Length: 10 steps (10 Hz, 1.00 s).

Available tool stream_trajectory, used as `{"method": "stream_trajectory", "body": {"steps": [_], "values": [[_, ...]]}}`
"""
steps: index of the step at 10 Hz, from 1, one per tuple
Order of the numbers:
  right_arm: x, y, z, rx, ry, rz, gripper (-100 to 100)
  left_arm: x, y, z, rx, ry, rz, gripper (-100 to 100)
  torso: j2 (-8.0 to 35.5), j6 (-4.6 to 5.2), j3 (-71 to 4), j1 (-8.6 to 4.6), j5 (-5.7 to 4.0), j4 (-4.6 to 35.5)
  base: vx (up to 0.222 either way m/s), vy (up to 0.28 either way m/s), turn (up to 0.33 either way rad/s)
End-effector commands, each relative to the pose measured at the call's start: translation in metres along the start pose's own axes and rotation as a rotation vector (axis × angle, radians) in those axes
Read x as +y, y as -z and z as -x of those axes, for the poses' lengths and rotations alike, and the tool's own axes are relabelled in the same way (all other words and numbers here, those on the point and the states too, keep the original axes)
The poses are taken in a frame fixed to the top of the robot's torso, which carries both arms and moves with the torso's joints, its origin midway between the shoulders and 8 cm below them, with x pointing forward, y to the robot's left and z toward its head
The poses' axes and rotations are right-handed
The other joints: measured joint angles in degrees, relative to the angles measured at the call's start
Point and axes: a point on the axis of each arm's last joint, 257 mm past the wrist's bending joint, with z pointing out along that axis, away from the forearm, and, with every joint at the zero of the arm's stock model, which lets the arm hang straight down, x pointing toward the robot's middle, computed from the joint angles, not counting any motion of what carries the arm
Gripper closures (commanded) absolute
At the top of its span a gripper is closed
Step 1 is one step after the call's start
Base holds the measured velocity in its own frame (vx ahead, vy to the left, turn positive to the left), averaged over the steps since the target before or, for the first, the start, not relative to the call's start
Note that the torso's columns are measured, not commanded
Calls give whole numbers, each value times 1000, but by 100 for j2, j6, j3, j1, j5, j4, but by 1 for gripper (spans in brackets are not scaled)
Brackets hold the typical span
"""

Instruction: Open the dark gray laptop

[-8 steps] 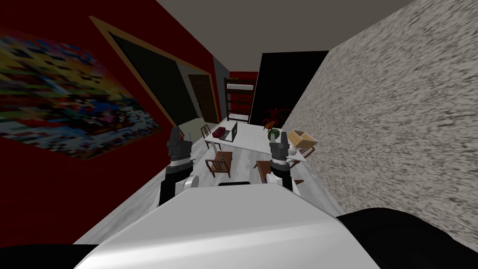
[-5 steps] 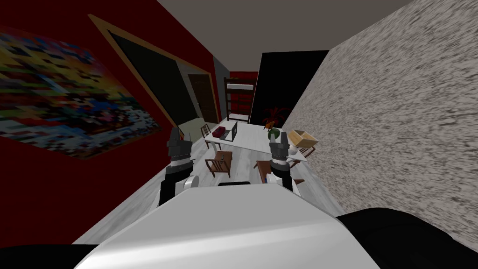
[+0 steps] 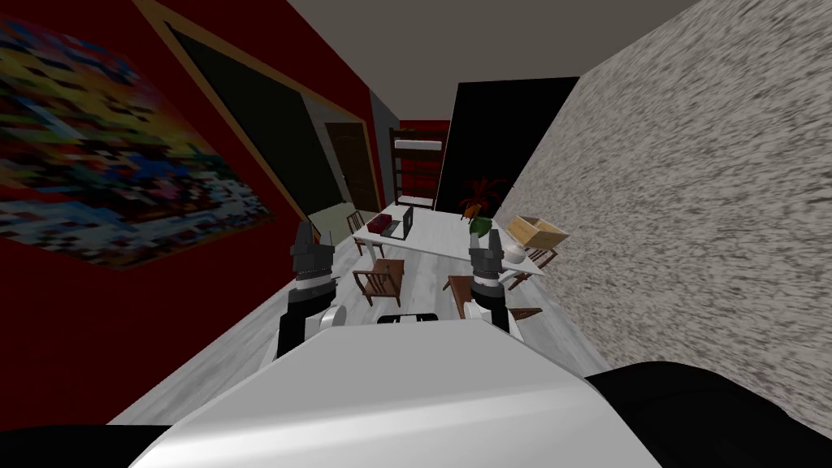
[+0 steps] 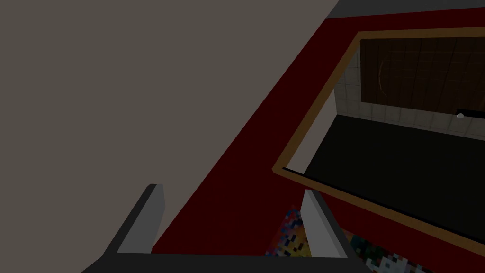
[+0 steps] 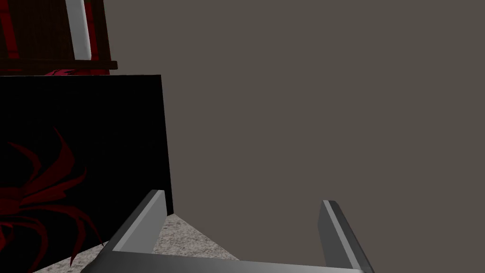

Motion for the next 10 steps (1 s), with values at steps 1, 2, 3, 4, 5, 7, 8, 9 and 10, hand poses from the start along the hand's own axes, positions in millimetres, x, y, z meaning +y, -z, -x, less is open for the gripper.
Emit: {"method": "stream_trajectory", "body": {"steps": [1,2,3,4,5,7,8,9,10], "values": [[0,0,0,0,0,0,0,0,0,0,0,0,0,0,423,0,-846,0,0,423,0,0,0],[0,0,0,0,0,0,0,7,0,-6,39,-13,8,-100,846,0,-1692,0,0,846,-2,-6,-48],[0,0,0,0,0,0,0,13,1,-9,68,-22,16,-100,1041,1,-2086,0,0,1035,-16,-16,-89],[0,0,0,0,0,-1,0,22,1,-13,96,-33,28,-100,1097,1,-2196,-3,0,1092,-29,-19,-94],[0,0,0,0,0,-1,0,32,1,-16,123,-45,43,-100,1112,0,-2221,-2,-1,1109,-31,-24,-111],[0,0,0,0,0,-1,0,57,2,-19,172,-71,79,-100,1114,0,-2229,-4,-1,1114,-38,-35,-138],[0,0,0,0,0,-1,0,69,1,-20,193,-85,95,-100,1116,1,-2228,-3,-1,1115,-50,-33,-151],[0,0,0,0,0,-1,0,72,1,-20,193,-86,100,-100,1117,-1,-2227,1,0,1115,-36,-24,-58],[0,0,0,0,0,-1,0,87,1,-19,213,-102,123,-100,1112,-2,-2230,3,1,1114,-35,-33,-125]]}}
